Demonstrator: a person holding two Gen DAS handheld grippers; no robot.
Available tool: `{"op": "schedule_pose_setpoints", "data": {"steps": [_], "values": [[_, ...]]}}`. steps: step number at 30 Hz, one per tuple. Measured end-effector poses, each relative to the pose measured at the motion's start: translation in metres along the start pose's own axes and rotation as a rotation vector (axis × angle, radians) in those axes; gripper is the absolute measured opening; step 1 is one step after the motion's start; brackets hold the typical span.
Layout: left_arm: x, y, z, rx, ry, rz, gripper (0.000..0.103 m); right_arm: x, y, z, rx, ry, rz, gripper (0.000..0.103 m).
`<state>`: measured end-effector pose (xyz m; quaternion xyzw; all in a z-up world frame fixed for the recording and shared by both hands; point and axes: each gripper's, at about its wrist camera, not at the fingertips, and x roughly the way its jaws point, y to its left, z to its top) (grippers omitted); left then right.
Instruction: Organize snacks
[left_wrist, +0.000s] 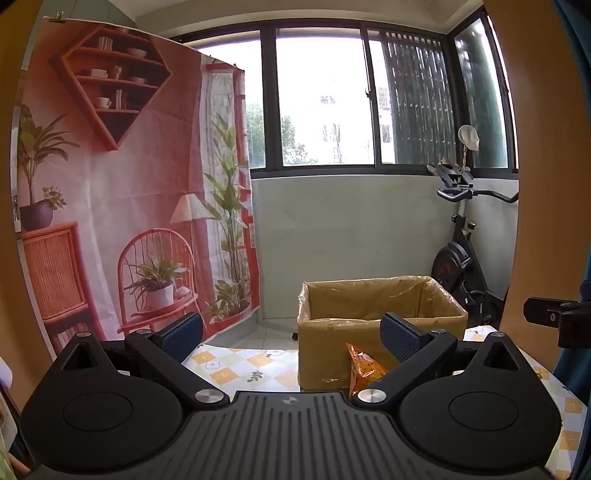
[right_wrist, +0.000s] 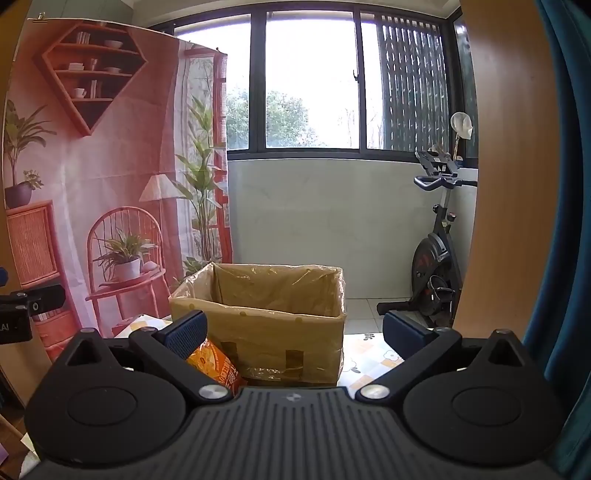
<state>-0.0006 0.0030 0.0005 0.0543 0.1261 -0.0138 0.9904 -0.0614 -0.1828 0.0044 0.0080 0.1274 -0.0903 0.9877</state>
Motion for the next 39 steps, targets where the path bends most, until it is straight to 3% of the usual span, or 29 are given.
{"op": "schedule_pose_setpoints", "data": {"steps": [39], "values": [[0.003,0.003,0.0,-0.025,0.026,-0.012,0.103,0.01,-0.003,-0.002,0.006,0.009,0.0,0.103]]}}
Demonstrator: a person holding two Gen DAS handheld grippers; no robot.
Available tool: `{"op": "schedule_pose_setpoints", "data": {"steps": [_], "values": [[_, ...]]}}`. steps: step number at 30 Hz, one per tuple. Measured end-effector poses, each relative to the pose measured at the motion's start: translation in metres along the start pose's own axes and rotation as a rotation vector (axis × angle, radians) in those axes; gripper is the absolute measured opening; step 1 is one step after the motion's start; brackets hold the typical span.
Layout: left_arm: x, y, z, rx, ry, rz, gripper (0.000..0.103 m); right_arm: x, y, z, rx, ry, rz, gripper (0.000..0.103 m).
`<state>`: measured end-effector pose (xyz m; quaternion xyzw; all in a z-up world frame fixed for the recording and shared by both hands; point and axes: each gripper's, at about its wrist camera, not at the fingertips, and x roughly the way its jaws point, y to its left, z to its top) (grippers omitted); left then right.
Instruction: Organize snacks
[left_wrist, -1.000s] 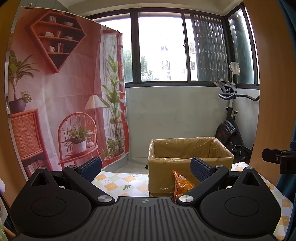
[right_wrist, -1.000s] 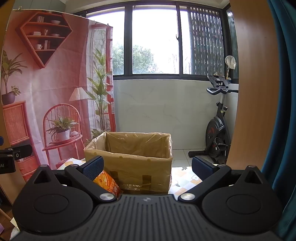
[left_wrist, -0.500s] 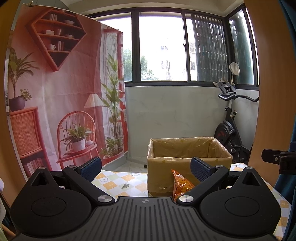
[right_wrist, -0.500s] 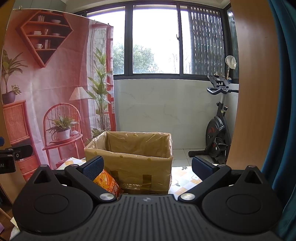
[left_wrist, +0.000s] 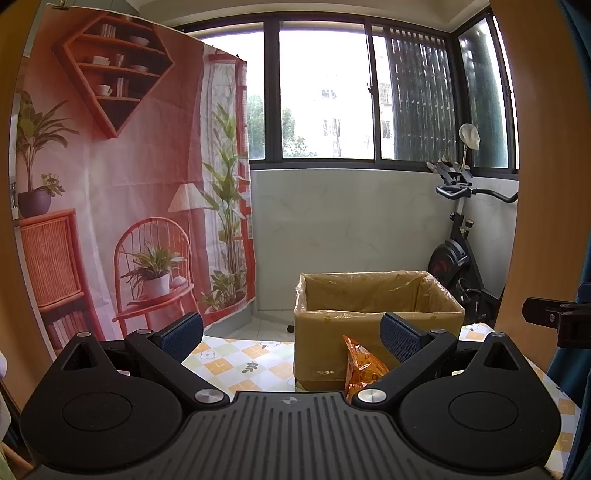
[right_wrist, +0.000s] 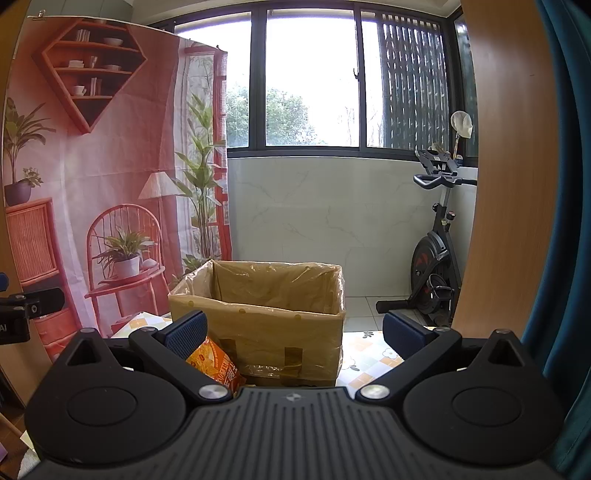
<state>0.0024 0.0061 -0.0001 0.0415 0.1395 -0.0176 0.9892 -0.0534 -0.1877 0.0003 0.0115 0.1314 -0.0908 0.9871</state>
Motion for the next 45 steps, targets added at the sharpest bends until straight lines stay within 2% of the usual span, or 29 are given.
{"op": "schedule_pose_setpoints", "data": {"steps": [33,37,45], "values": [[0.006,0.003,0.001,-0.008,0.019,0.008,0.103,0.002,0.0,0.0,-0.003,0.009,0.007,0.103],[0.014,0.004,-0.001,-0.008,0.037,0.05,0.103,0.001,-0.001,-0.001,-0.003,-0.004,0.015,0.103],[0.054,0.016,-0.017,0.004,0.085,0.046,0.103,0.02,-0.012,-0.01,-0.009,-0.049,0.07,0.103]]}}
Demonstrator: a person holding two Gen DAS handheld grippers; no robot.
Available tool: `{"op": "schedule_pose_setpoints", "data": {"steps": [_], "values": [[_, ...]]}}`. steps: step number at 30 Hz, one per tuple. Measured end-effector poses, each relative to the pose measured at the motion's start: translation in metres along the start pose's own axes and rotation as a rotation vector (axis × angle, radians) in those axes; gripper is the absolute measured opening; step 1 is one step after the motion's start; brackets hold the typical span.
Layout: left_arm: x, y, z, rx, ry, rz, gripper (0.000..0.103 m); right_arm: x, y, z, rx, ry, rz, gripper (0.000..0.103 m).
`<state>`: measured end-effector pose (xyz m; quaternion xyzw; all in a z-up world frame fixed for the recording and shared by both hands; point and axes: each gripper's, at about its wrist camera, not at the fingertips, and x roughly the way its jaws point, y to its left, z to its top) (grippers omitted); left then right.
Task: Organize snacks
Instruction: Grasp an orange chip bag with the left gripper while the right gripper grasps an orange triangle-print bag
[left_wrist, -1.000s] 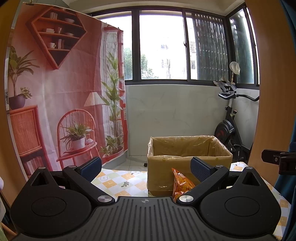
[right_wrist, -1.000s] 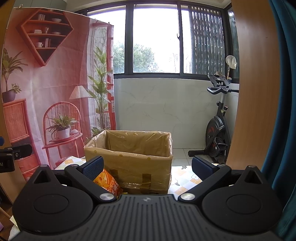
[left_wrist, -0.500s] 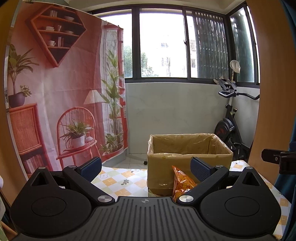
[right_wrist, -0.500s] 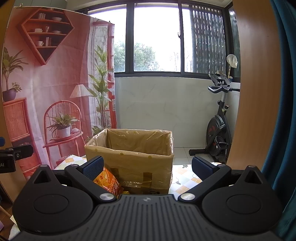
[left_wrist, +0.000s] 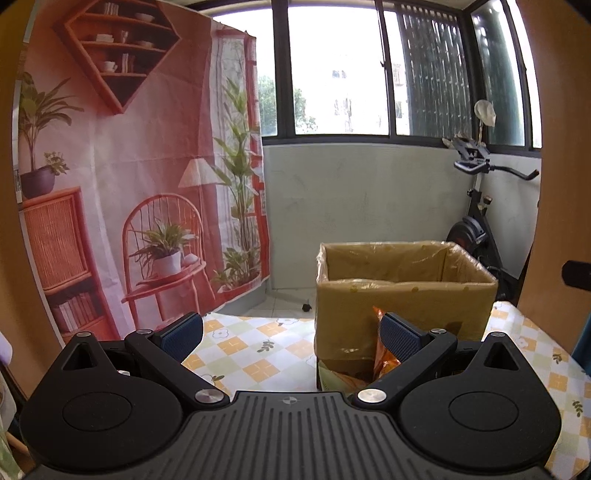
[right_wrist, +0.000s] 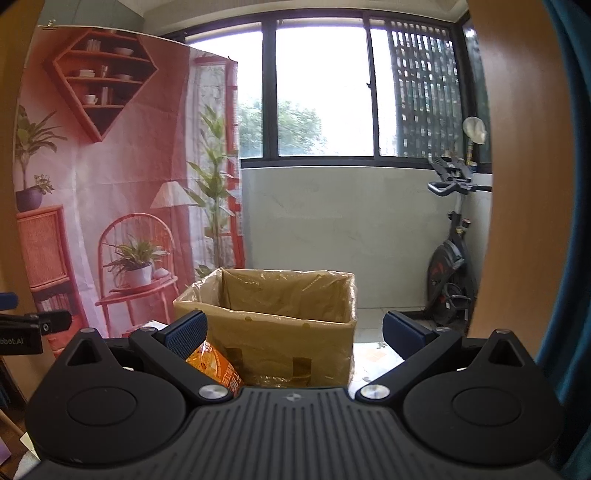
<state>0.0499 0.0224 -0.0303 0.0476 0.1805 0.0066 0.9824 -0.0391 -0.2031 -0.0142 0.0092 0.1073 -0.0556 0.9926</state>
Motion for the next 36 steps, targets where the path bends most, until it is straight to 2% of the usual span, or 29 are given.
{"op": "schedule_pose_setpoints", "data": {"steps": [3,8,10,13,15,20,25,31,33,36], "values": [[0.024,0.002,-0.008,-0.023,0.044,-0.024,0.103,0.014,-0.003,-0.008,-0.032,-0.005,0.003,0.103],[0.059,-0.009,-0.021,-0.018,0.083,-0.079,0.102,0.042,-0.008,-0.032,-0.085,0.043,0.002,0.102],[0.074,-0.015,-0.025,-0.015,0.103,-0.121,0.102,0.056,-0.012,-0.048,-0.084,0.083,-0.008,0.102],[0.092,-0.021,-0.03,-0.052,0.132,-0.231,0.095,0.077,-0.018,-0.071,-0.065,0.161,-0.004,0.1],[0.103,-0.025,-0.032,-0.069,0.139,-0.265,0.094,0.088,-0.023,-0.083,-0.046,0.197,-0.009,0.099],[0.126,-0.043,-0.034,-0.02,0.127,-0.274,0.094,0.107,-0.036,-0.103,0.002,0.246,-0.002,0.094],[0.139,-0.057,-0.046,-0.018,0.2,-0.304,0.093,0.118,-0.039,-0.122,0.033,0.28,-0.005,0.094],[0.152,-0.06,-0.059,-0.048,0.245,-0.356,0.085,0.129,-0.038,-0.151,0.06,0.353,0.028,0.092],[0.151,-0.063,-0.06,-0.041,0.251,-0.374,0.08,0.134,-0.034,-0.158,0.056,0.375,0.047,0.091],[0.146,-0.067,-0.059,-0.021,0.259,-0.389,0.078,0.139,-0.028,-0.163,0.052,0.393,0.068,0.091]]}}
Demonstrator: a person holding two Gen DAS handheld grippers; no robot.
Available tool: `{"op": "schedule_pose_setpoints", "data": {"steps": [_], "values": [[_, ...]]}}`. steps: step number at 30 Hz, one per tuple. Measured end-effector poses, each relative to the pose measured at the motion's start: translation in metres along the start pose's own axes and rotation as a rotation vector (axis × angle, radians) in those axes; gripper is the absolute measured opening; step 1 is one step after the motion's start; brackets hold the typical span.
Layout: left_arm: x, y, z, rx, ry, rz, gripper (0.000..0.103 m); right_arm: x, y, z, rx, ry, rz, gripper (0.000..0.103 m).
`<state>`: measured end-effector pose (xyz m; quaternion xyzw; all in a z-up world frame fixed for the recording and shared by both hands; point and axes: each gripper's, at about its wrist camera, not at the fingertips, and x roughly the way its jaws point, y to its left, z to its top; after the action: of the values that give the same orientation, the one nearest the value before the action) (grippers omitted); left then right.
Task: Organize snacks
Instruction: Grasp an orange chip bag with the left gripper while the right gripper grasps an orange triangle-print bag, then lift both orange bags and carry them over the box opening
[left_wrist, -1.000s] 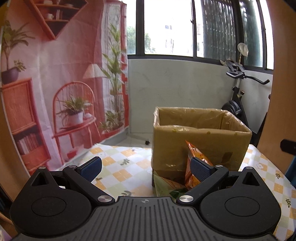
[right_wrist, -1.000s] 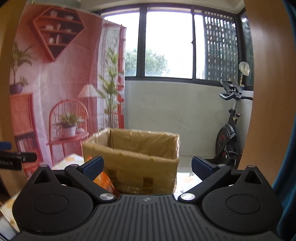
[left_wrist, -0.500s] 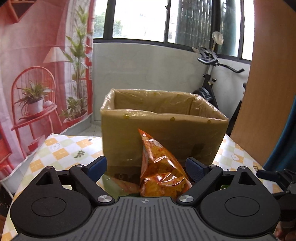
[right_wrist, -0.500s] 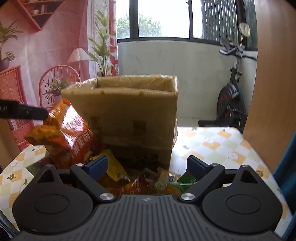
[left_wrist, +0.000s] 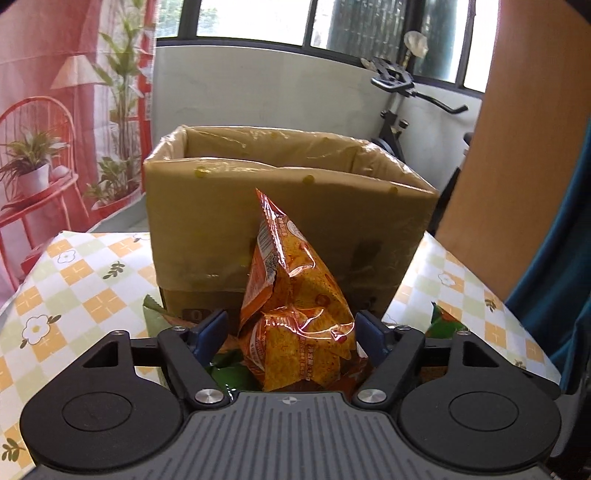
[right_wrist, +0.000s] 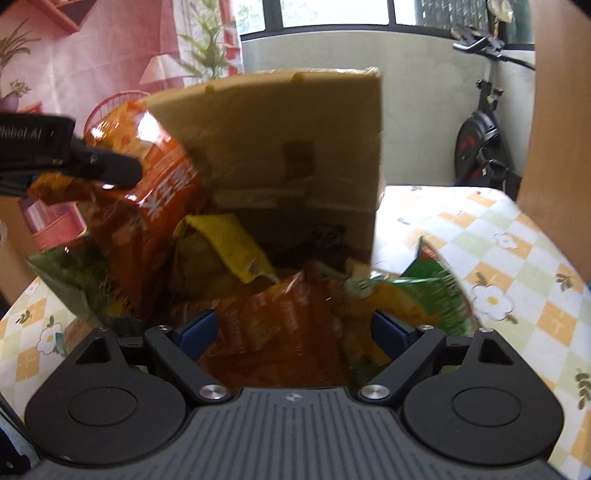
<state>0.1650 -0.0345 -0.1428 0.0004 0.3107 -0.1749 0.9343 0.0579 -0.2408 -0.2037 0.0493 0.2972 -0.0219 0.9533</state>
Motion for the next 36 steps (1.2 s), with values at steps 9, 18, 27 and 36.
{"op": "schedule_pose_setpoints", "data": {"steps": [9,18,27,36], "values": [[0.002,-0.003,0.0,-0.012,0.027,-0.006,0.079,0.013,0.012,-0.007,-0.015,0.036,0.033,0.091],[-0.002,0.003,-0.002,-0.028,-0.003,-0.015,0.055,0.031,0.021,-0.017,-0.038,0.049,0.038,0.092],[-0.012,0.002,0.0,-0.025,-0.041,-0.023,0.05,0.031,0.022,-0.021,-0.043,0.032,0.04,0.079],[-0.032,0.003,-0.001,-0.025,-0.084,-0.014,0.05,0.01,0.019,-0.011,-0.025,-0.03,0.034,0.075]]}}
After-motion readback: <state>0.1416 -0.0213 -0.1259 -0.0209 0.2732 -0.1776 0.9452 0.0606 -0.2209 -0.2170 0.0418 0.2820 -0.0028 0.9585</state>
